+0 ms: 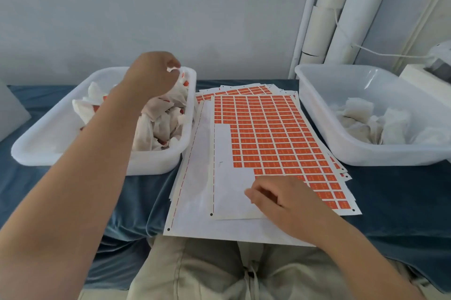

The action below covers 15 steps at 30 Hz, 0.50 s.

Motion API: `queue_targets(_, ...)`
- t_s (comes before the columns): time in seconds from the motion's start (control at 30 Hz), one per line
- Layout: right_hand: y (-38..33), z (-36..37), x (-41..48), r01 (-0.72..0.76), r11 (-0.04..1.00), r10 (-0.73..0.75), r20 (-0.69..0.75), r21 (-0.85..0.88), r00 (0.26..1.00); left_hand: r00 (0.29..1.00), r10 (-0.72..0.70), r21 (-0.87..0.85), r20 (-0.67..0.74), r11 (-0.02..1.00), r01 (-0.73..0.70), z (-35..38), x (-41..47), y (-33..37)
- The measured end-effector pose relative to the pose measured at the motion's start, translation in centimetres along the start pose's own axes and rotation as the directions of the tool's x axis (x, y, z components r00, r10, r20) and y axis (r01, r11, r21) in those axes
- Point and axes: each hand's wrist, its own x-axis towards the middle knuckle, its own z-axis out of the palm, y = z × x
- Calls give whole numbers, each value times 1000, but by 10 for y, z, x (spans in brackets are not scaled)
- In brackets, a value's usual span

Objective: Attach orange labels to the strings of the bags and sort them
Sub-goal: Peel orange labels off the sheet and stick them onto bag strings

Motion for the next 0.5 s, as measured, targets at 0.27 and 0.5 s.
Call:
queue_targets(0.27, 0, -21, 1, -96, 971, 138, -186, 220, 973, 969, 244, -356, -51, 902, -245, 23, -115, 101)
queue_targets(0.5, 25, -58, 8, -196, 956, 274, -427, 219, 862, 933, 139, -362, 331, 932, -11, 117, -198, 118)
